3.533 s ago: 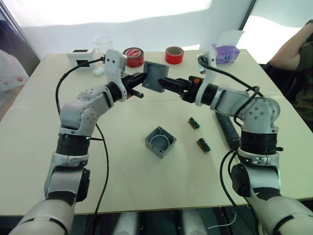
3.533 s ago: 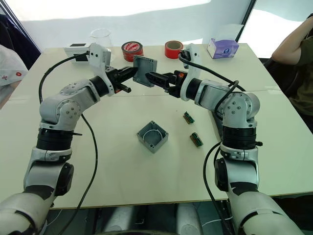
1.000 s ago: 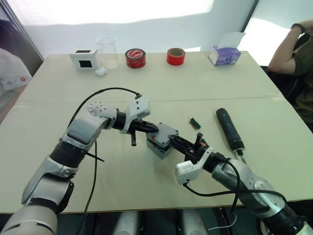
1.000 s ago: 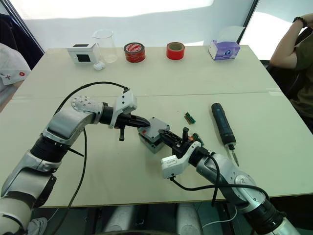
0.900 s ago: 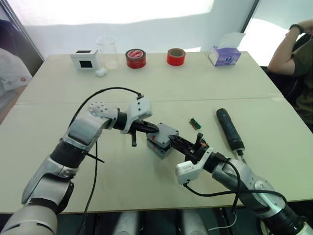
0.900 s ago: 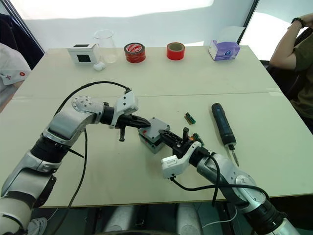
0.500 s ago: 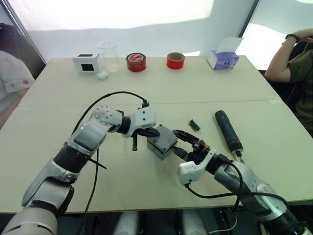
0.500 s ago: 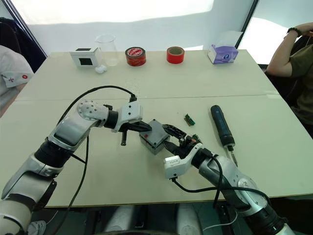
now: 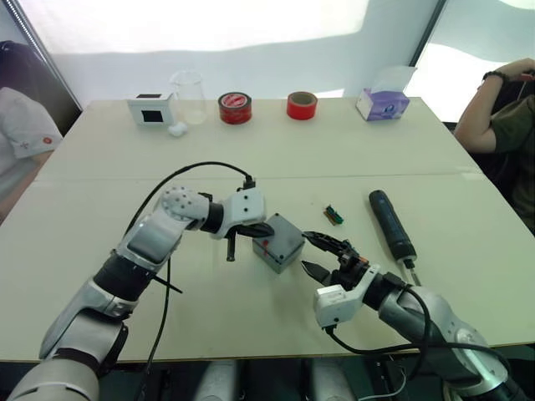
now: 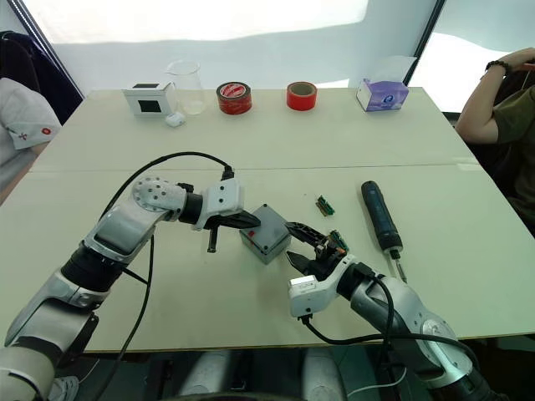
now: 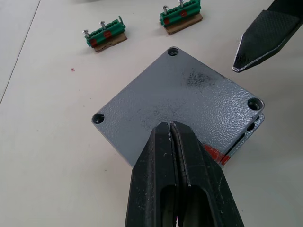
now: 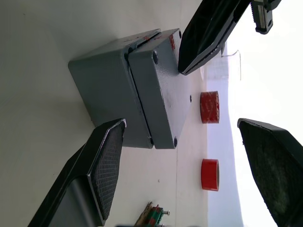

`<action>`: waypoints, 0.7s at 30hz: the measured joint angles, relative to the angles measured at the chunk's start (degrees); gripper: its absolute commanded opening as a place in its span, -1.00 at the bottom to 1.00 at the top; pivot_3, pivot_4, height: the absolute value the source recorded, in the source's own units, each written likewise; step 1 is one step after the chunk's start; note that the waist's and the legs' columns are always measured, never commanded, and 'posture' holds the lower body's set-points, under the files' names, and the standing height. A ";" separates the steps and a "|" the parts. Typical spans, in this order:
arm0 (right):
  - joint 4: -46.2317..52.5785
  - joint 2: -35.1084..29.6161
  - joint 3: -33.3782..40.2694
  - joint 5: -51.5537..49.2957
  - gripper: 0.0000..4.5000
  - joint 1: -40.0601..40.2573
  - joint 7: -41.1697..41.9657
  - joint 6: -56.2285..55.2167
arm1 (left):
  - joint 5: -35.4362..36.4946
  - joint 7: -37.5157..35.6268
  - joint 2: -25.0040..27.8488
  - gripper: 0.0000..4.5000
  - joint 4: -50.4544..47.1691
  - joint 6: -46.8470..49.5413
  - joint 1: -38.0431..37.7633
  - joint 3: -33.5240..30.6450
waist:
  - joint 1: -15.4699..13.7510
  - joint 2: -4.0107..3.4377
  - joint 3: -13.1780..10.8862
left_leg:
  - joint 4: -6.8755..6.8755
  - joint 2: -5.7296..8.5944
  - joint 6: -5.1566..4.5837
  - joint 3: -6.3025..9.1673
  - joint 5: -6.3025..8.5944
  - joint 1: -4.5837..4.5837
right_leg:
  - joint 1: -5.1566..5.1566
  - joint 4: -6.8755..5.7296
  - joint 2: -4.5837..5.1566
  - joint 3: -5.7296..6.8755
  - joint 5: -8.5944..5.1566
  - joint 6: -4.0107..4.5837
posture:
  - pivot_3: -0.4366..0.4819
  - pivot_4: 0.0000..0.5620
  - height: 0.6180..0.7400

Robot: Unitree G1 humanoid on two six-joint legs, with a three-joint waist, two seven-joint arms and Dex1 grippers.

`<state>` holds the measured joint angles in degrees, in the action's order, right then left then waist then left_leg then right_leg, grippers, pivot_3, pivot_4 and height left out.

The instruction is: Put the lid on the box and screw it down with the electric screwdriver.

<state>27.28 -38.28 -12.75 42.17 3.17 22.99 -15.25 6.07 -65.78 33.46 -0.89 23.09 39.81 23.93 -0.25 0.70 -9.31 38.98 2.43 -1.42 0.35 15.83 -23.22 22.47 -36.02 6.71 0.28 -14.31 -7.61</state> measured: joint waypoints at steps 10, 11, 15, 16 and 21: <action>0.01 1.35 0.89 -9.51 -0.98 1.11 6.16 4.20 | 0.78 -1.07 -0.98 -1.00 1.03 -1.14 -0.20 -1.23 | -0.47 0.00 0.02 | 0.01 0.00 0.00 0.00 0.00 -0.01 | -0.01 0.00 0.01 0.00 -0.06 0.10 | -0.05 -0.47 1.00; 0.01 1.36 1.20 -10.19 -0.98 1.13 6.62 4.61 | 1.38 -1.38 -1.46 -1.00 1.72 -0.83 -0.17 -1.91 | -0.48 0.00 0.01 | 0.01 0.00 0.00 0.00 0.00 -0.02 | 0.01 0.00 0.01 0.00 -0.06 0.11 | -0.05 -0.47 1.00; 0.02 1.52 1.86 -12.82 -0.98 1.20 8.07 6.13 | 3.72 -2.50 -2.41 -1.00 3.61 1.16 0.38 -3.29 | -0.48 0.02 -0.02 | 0.02 0.00 0.00 0.01 0.00 -0.10 | 0.10 -0.01 0.01 0.01 -0.04 0.08 | -0.05 -0.47 1.00; 0.07 1.74 2.18 -14.16 -0.98 1.25 8.70 6.94 | 5.19 -2.89 -2.85 -1.00 4.56 2.58 0.97 -4.05 | -0.48 0.02 -0.05 | 0.02 0.00 0.00 0.00 0.00 -0.11 | 0.12 -0.02 0.01 0.01 -0.03 0.06 | -0.05 -0.47 1.00; 3.10 4.37 2.73 -23.86 -0.98 1.27 14.34 16.01 | 10.63 -2.73 -3.98 -1.00 9.05 8.24 8.66 -10.99 | -0.38 0.11 -0.17 | 0.03 -0.03 0.00 0.02 0.00 -0.20 | 0.23 -0.04 -0.02 0.02 0.04 -0.07 | -0.05 -0.47 1.00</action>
<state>30.38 -33.91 -10.02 18.32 4.43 37.33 0.76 16.70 -68.51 29.49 8.16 31.33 48.47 12.94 -0.63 0.81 -9.47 39.01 2.40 -1.42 0.36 15.83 -23.42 22.71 -36.06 6.69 0.30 -14.28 -7.68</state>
